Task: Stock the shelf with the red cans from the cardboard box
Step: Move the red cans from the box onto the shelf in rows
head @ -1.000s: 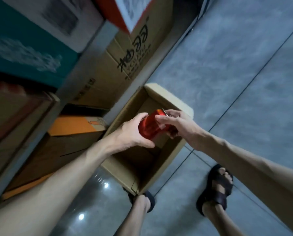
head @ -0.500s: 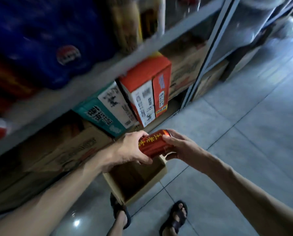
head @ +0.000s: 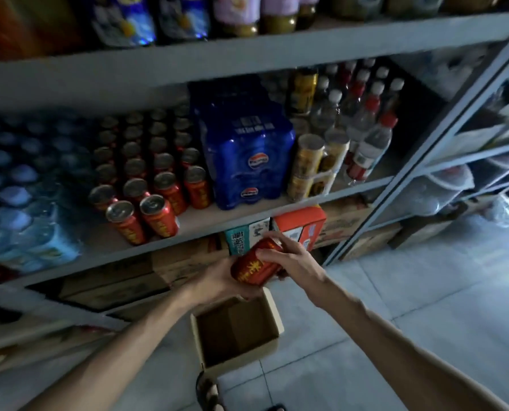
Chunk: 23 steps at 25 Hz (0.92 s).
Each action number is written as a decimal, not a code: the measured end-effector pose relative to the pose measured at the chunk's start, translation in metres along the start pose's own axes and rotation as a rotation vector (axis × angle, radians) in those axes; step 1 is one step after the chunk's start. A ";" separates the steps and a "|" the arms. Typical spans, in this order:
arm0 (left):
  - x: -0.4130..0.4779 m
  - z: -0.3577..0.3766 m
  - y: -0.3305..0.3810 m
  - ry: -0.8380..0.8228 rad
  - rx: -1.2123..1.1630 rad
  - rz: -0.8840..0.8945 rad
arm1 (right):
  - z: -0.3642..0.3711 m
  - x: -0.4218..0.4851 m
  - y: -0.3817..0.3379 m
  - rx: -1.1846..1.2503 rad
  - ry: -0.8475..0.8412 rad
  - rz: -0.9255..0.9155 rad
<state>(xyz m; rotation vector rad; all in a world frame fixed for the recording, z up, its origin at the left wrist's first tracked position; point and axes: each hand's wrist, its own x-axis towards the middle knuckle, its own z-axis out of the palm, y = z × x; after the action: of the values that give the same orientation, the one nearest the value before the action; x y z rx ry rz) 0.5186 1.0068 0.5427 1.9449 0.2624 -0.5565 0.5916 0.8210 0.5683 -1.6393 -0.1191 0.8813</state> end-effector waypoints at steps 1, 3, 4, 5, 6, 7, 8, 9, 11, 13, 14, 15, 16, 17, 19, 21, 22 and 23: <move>-0.010 -0.013 0.000 -0.007 -0.020 -0.014 | 0.010 0.002 -0.013 -0.077 -0.029 -0.041; -0.028 -0.036 -0.003 -0.031 -0.034 -0.017 | 0.032 0.007 -0.033 -0.261 -0.049 -0.106; -0.034 -0.046 -0.006 -0.037 -0.037 0.008 | 0.042 0.010 -0.039 -0.333 -0.054 -0.137; -0.038 -0.056 -0.011 -0.026 -0.036 0.038 | 0.053 0.015 -0.045 -0.388 -0.065 -0.161; -0.042 -0.064 -0.015 0.004 -0.036 0.056 | 0.063 0.019 -0.050 -0.435 -0.073 -0.169; -0.044 -0.071 -0.019 0.051 -0.027 0.057 | 0.072 0.024 -0.055 -0.472 -0.076 -0.172; -0.045 -0.076 -0.022 0.099 -0.008 0.055 | 0.079 0.029 -0.061 -0.503 -0.074 -0.184; -0.045 -0.081 -0.023 0.141 0.013 0.059 | 0.085 0.035 -0.066 -0.536 -0.063 -0.200; -0.042 -0.086 -0.028 0.206 0.013 0.083 | 0.093 0.050 -0.075 -0.607 -0.013 -0.214; -0.039 -0.091 -0.039 0.282 -0.023 0.103 | 0.101 0.065 -0.083 -0.670 0.056 -0.258; -0.039 -0.096 -0.047 0.327 -0.027 0.110 | 0.105 0.073 -0.086 -0.712 0.100 -0.309; -0.040 -0.102 -0.059 0.378 -0.014 0.088 | 0.110 0.082 -0.087 -0.773 0.145 -0.374; -0.041 -0.107 -0.072 0.436 0.016 0.026 | 0.113 0.091 -0.088 -0.841 0.184 -0.443; -0.043 -0.113 -0.083 0.502 0.063 -0.073 | 0.115 0.099 -0.087 -0.894 0.212 -0.499; -0.047 -0.122 -0.101 0.649 0.178 -0.273 | 0.117 0.113 -0.084 -0.964 0.238 -0.567; -0.045 -0.128 -0.111 0.767 0.278 -0.388 | 0.118 0.127 -0.080 -1.040 0.237 -0.608; -0.043 -0.130 -0.115 0.793 0.318 -0.410 | 0.119 0.134 -0.077 -1.074 0.225 -0.621; -0.041 -0.131 -0.118 0.786 0.354 -0.420 | 0.120 0.139 -0.073 -1.100 0.211 -0.626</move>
<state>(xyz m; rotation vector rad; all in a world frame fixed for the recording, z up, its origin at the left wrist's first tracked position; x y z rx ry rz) 0.4678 1.1778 0.5140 2.3991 1.1502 -0.0638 0.6461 1.0107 0.5664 -2.4568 -1.0534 0.0940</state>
